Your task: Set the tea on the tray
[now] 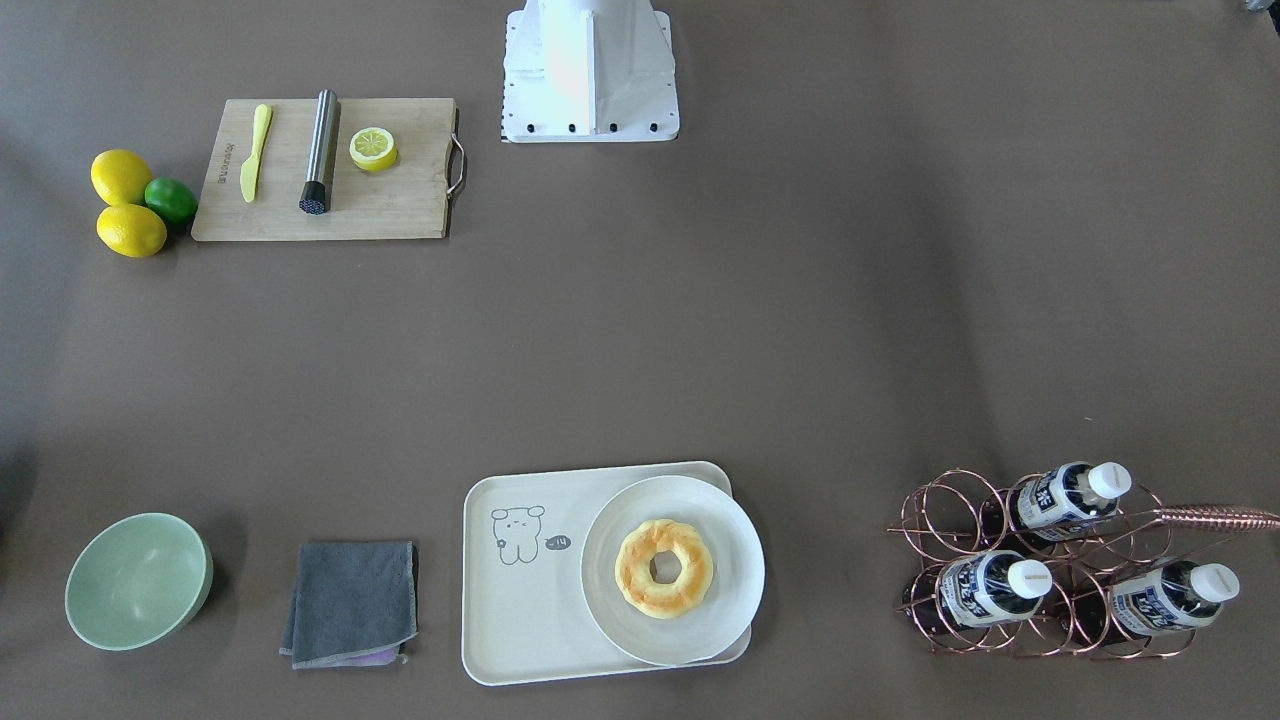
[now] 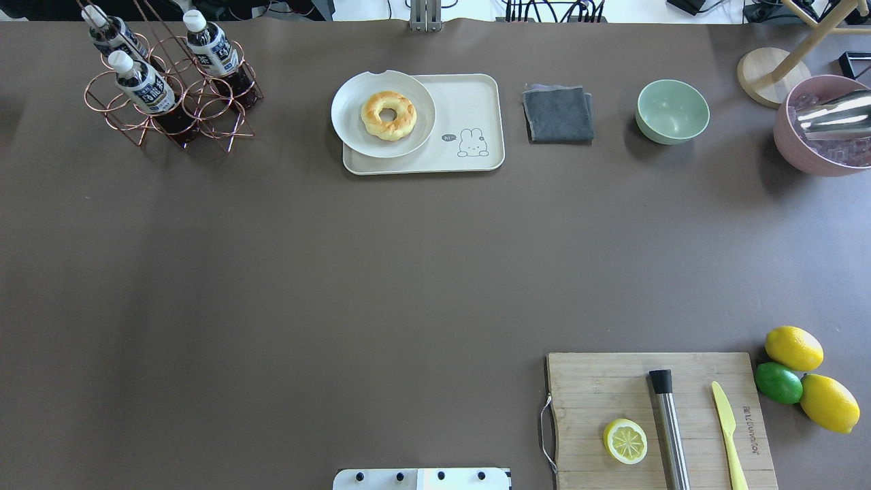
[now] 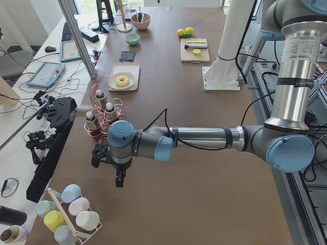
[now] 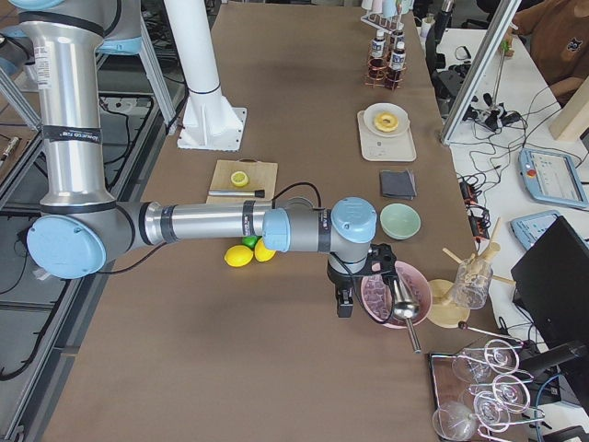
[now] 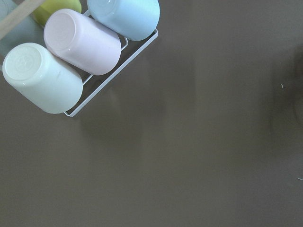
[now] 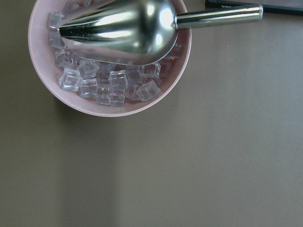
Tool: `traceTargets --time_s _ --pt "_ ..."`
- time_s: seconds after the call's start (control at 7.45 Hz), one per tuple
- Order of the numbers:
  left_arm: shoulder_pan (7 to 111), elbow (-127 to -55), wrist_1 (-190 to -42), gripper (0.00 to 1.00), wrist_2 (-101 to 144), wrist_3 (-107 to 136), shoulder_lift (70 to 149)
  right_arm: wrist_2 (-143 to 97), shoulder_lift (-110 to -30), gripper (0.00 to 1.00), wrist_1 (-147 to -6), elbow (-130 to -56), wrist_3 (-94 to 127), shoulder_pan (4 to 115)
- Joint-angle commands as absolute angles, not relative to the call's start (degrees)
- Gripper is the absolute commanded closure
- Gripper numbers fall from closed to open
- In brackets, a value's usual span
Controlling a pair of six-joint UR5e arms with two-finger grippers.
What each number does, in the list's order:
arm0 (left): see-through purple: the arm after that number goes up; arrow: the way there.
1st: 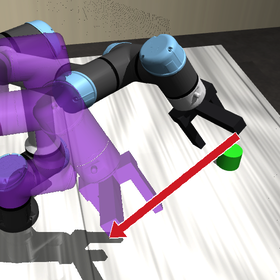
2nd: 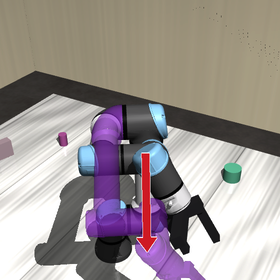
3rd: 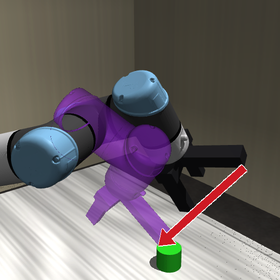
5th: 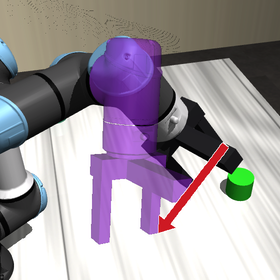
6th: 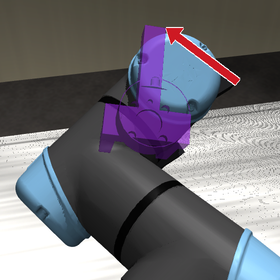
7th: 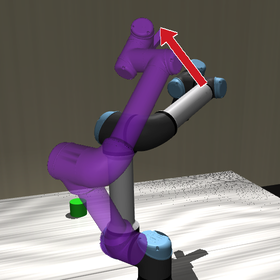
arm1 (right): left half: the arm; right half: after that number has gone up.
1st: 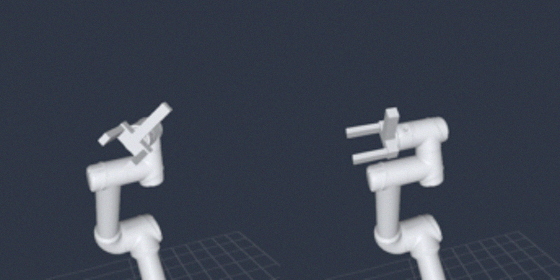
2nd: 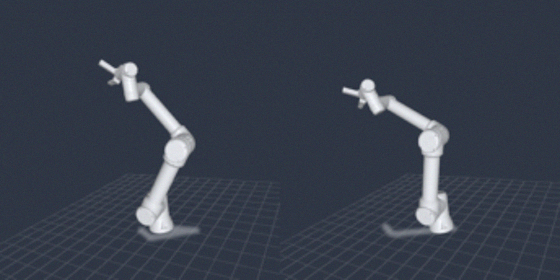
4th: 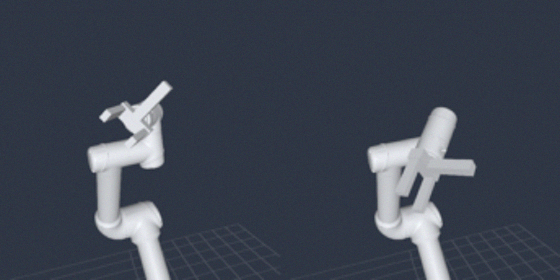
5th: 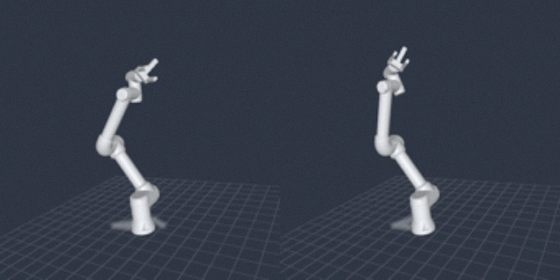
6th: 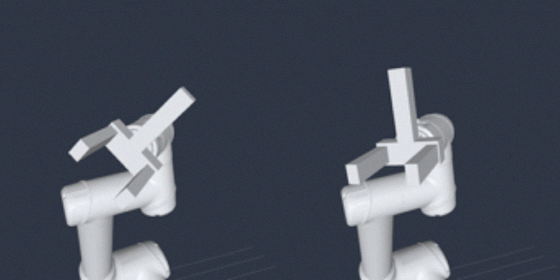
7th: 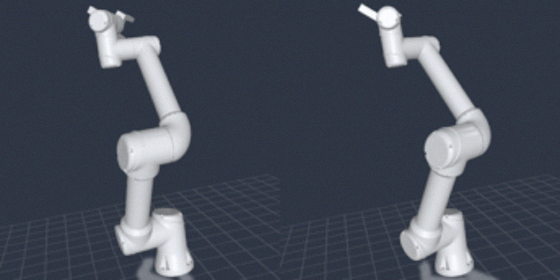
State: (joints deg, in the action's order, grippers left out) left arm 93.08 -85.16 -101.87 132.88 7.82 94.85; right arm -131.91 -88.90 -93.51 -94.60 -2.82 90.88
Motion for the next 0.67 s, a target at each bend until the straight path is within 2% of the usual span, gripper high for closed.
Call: traceTargets --time_s 0.0,0.27,0.54 --pt "93.08 -85.34 -101.87 0.02 132.89 7.82 94.83 -132.19 -89.12 0.00 -93.52 -94.57 -2.90 90.88" --pt "92.73 -88.83 -101.60 0.02 132.98 8.09 94.92 -132.19 -89.21 0.00 -93.52 -94.83 -2.90 90.88" --pt "90.27 -98.90 -99.60 0.02 135.59 8.26 93.61 -132.19 -89.38 0.00 -93.52 -94.92 -2.90 91.05"
